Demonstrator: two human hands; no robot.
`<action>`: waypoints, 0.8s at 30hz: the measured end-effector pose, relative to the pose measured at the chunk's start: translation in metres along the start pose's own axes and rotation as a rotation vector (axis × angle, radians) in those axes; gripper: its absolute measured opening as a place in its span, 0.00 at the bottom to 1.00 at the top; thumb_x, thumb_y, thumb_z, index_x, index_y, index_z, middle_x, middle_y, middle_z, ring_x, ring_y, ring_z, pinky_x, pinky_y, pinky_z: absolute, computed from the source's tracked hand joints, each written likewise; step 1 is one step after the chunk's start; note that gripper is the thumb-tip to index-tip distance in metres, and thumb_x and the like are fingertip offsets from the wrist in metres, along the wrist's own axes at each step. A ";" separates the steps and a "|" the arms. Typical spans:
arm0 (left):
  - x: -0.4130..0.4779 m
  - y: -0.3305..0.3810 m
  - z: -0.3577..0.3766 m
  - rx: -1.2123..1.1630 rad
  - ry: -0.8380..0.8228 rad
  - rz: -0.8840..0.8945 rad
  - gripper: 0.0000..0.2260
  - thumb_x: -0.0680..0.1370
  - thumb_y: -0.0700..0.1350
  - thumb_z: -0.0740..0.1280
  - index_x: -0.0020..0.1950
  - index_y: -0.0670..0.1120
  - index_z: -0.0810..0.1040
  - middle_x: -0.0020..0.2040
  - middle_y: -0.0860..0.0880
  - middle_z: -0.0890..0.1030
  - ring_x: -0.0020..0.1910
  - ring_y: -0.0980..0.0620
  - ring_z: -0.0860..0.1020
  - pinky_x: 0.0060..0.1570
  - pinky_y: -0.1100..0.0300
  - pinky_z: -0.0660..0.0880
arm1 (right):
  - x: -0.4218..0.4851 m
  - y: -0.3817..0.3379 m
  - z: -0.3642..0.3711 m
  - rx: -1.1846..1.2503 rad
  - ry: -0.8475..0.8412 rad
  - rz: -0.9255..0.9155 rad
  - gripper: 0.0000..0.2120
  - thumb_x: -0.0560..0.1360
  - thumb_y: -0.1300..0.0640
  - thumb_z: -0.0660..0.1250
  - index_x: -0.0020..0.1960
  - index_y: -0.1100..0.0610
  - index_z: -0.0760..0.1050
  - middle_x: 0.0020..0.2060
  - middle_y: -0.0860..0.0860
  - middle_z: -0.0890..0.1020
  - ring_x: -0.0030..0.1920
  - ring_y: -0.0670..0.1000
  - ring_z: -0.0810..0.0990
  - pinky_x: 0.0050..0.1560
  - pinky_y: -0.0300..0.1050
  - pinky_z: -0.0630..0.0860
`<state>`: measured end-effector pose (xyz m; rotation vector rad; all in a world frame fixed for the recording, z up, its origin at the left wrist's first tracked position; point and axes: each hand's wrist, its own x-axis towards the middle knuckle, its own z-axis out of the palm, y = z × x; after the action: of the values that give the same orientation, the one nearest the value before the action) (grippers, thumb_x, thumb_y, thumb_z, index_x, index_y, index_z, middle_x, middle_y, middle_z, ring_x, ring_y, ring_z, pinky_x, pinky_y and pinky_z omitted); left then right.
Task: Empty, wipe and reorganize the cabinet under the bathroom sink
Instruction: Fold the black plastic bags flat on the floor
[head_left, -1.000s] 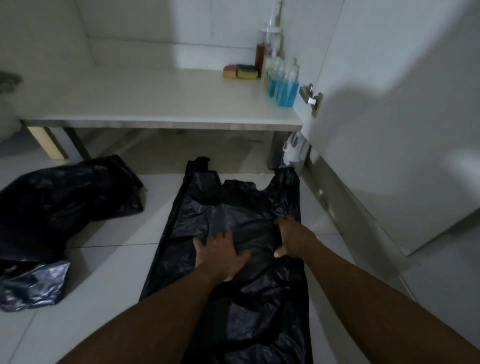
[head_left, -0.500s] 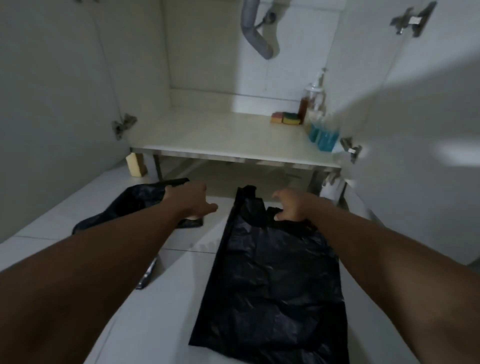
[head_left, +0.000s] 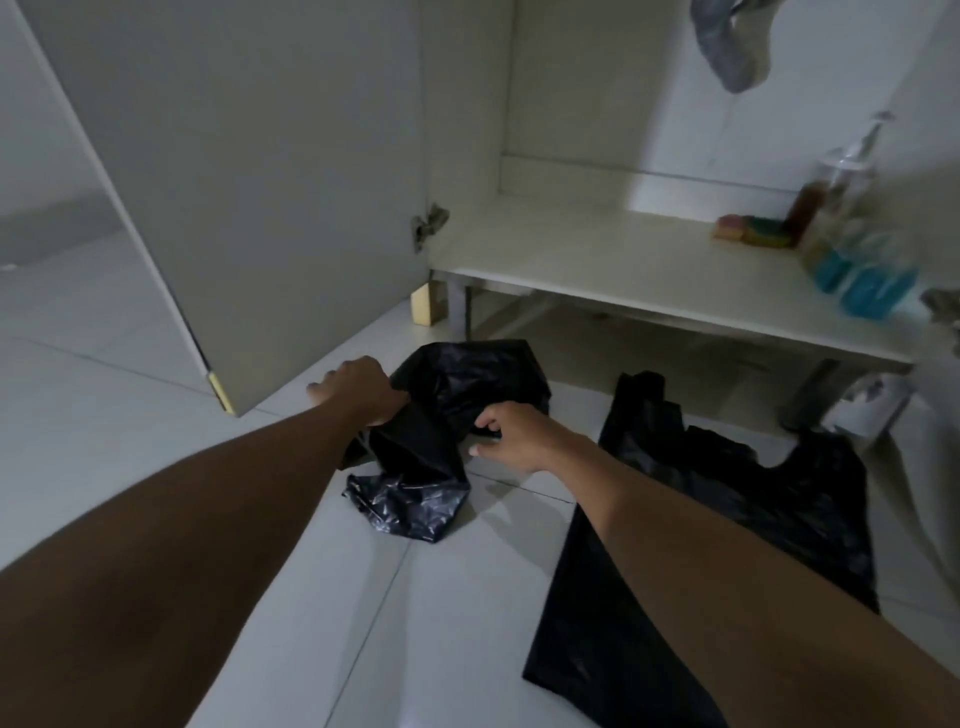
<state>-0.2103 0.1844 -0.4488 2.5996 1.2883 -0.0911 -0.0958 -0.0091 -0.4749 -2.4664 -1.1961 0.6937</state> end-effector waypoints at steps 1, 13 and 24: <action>0.003 -0.004 0.004 -0.026 -0.011 -0.015 0.25 0.72 0.63 0.69 0.58 0.44 0.74 0.56 0.45 0.78 0.57 0.40 0.77 0.60 0.43 0.70 | 0.006 -0.008 0.009 0.032 0.009 -0.009 0.28 0.73 0.43 0.71 0.69 0.52 0.70 0.66 0.53 0.74 0.64 0.53 0.75 0.63 0.50 0.74; 0.027 -0.009 -0.002 -0.436 0.054 0.058 0.29 0.61 0.69 0.71 0.46 0.46 0.79 0.49 0.45 0.82 0.52 0.42 0.80 0.54 0.47 0.78 | 0.027 -0.057 0.043 0.097 0.365 0.010 0.09 0.74 0.52 0.72 0.42 0.55 0.73 0.39 0.52 0.80 0.43 0.56 0.81 0.40 0.46 0.76; -0.017 0.032 -0.064 -0.807 0.460 0.308 0.05 0.69 0.39 0.73 0.40 0.47 0.79 0.38 0.49 0.81 0.40 0.52 0.79 0.42 0.64 0.77 | 0.018 -0.071 -0.015 0.713 0.124 0.119 0.14 0.79 0.58 0.61 0.64 0.54 0.71 0.57 0.55 0.79 0.48 0.53 0.82 0.38 0.46 0.80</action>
<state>-0.1987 0.1676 -0.3785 2.0929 0.7631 0.9224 -0.1237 0.0466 -0.4346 -1.9435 -0.6058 0.8104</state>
